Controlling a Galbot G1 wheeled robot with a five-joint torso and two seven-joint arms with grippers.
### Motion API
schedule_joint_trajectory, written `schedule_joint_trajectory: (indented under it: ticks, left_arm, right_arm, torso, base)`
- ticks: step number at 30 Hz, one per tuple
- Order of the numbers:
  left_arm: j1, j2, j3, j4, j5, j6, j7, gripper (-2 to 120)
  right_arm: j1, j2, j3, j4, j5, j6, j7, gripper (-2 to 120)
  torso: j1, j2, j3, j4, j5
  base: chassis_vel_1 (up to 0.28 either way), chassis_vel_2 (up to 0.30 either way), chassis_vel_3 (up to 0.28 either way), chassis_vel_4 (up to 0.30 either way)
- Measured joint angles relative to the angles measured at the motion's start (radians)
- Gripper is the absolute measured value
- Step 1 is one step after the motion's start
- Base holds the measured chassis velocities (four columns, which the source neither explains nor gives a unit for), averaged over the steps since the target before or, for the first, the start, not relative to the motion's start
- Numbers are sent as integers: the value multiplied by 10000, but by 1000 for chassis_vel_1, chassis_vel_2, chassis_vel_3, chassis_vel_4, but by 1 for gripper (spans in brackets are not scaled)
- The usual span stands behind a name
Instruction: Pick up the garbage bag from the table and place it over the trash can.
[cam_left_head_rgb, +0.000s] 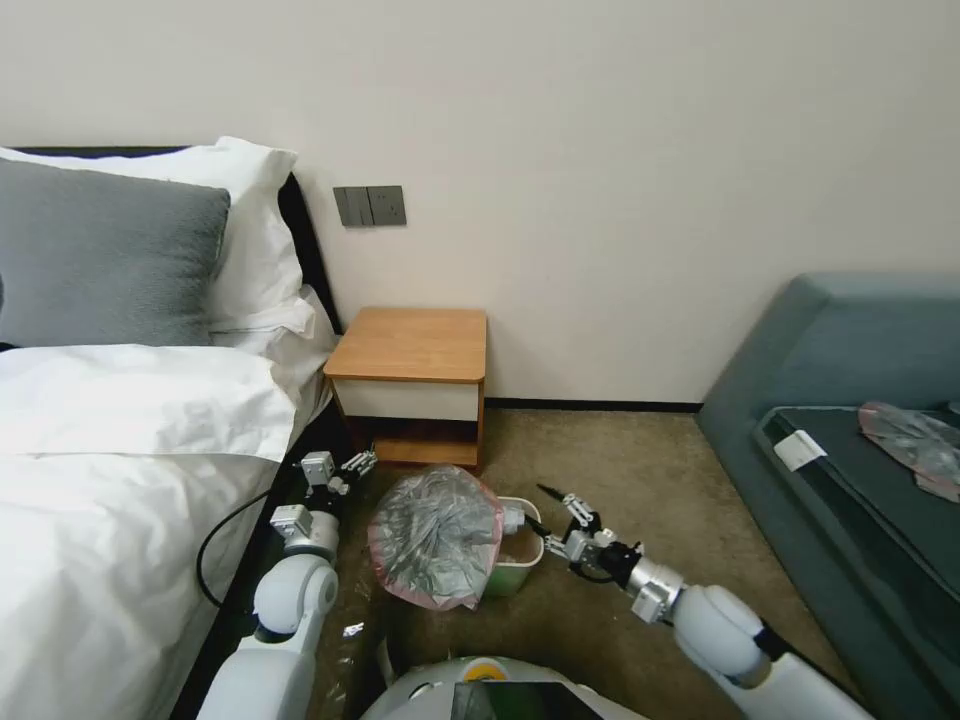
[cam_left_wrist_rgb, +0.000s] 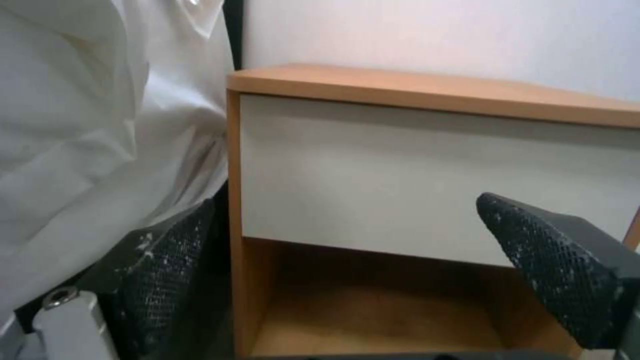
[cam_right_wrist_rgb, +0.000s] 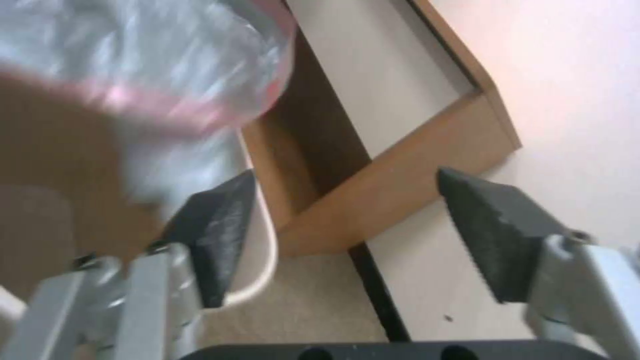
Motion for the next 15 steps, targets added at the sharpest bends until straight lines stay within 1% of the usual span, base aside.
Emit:
schedule_joint_trajectory:
  ticks: [1, 3, 4, 5, 7, 9, 12, 13, 15]
  left_arm:
    - [-14, 38, 21, -1, 3, 20, 1, 100]
    - [14, 122, 109, -50, 4, 34, 0, 100]
    - [14, 122, 109, -50, 4, 34, 0, 100]
    - [83, 200, 230, -113, 1, 35, 24, 100]
    - [179, 288, 413, -215, -4, 33, 111, 100]
    - [209, 322, 483, -275, -15, 32, 141, 100]
    - [287, 448, 641, -642, -287, 174, 250, 100]
    - [287, 448, 641, -642, -287, 174, 250, 100]
    - [524, 661, 781, -1285, -861, 693, 363, 100]
  right_arm:
    - [-108, -109, 169, 67, 83, 6, -5, 78]
    - [-272, -262, 436, 159, 214, 14, -11, 88]
    - [-272, -262, 436, 159, 214, 14, -11, 88]
    - [-363, -328, 615, 210, 299, 17, -19, 94]
    - [-447, -356, 831, 278, 403, 17, -28, 99]
    - [-462, -344, 901, 302, 439, 14, -29, 100]
    - [-459, -226, 1051, 323, 497, 10, -23, 100]
    - [-459, -226, 1051, 323, 497, 10, -23, 100]
    - [-436, -91, 1144, 324, 511, 11, -2, 100]
  torso:
    - [0, 0, 1, -1, 2]
    - [0, 0, 0, 0, 0]
    - [0, 0, 0, 0, 0]
    - [0, 0, 0, 0, 2]
    - [0, 0, 1, 0, -1]
    - [0, 0, 0, -1, 1]
    - [-1, 0, 0, -1, 1]
    - [-1, 0, 0, -1, 1]
    - [0, 0, 0, -2, 1]
  base:
    - [0, 0, 0, 0]
    - [0, 0, 0, 0]
    - [0, 0, 0, 0]
    - [0, 0, 0, 0]
    - [0, 0, 0, 0]
    - [0, 0, 0, 0]
    - [0, 0, 0, 0]
    - [0, 0, 0, 0]
    - [0, 0, 0, 0]
